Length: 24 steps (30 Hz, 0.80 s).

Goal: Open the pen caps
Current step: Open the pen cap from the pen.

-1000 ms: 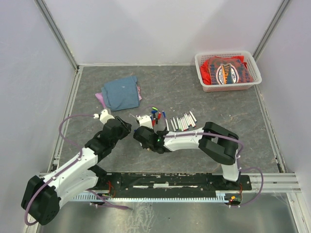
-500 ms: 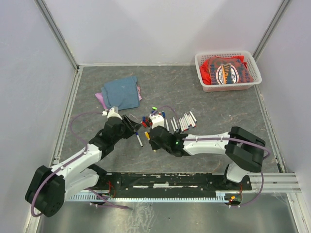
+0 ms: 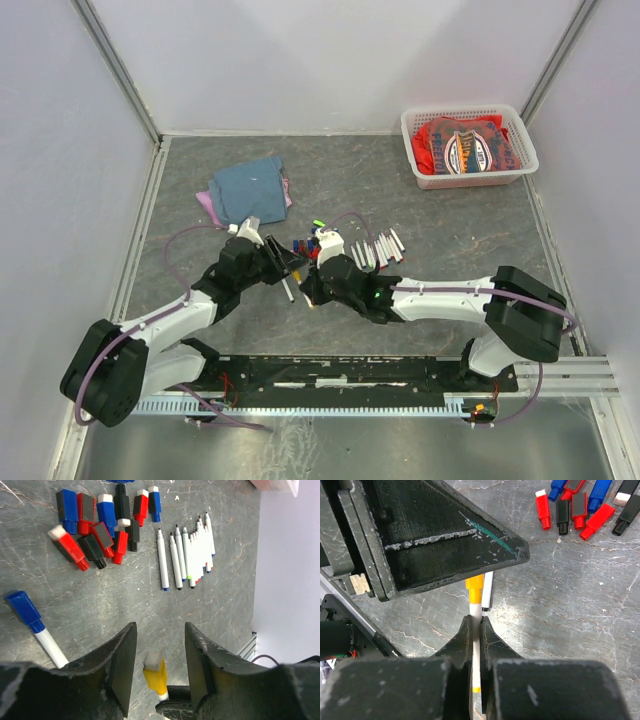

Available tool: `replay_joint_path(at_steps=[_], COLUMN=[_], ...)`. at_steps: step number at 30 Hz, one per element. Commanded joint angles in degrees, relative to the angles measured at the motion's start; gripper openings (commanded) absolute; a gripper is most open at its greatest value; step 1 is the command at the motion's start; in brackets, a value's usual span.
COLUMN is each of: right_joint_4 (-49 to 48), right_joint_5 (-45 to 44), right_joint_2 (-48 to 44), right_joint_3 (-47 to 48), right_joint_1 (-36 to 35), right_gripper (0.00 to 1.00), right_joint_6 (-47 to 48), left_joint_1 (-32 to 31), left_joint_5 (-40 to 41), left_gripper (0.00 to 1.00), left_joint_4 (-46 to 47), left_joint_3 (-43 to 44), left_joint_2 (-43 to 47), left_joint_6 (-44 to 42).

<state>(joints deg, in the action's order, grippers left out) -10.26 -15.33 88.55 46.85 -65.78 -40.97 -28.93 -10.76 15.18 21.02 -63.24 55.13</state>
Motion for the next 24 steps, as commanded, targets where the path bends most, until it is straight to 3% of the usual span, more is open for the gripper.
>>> replay_joint_path(at_steps=[1,5,9,16,24], right_joint_4=[-3.88,-4.92,-5.39,-5.35,-5.11], right_joint_5=[1.3,1.8,2.76,3.74,3.91], right_joint_2=[-2.36,-2.39,-2.83,-2.89,-2.27], right_joint_3=[-0.79,-1.58,-2.17,-2.19,-1.82], right_joint_1=[0.62,1.14,2.13,2.51,2.53], right_gripper=[0.01,0.01,0.01,0.01,0.01], right_joint_6=[-0.77,-1.17,-1.57,-2.18,-2.46], left_joint_1=[0.37,0.58,0.91,0.96,0.96], left_joint_5=[-3.9,-4.43,-5.54,-8.39,-6.46], left_gripper=[0.48,0.39,0.37,0.04,0.03], left_joint_4=[4.55,4.83,5.86,11.17,10.59], left_joint_3=[-0.25,-0.53,-0.67,-1.59,-1.77], left_joint_2=[-0.32,-0.13,-0.62,-3.02,-1.35], left_joint_6=[-0.01,-0.04,0.31,2.84,1.76])
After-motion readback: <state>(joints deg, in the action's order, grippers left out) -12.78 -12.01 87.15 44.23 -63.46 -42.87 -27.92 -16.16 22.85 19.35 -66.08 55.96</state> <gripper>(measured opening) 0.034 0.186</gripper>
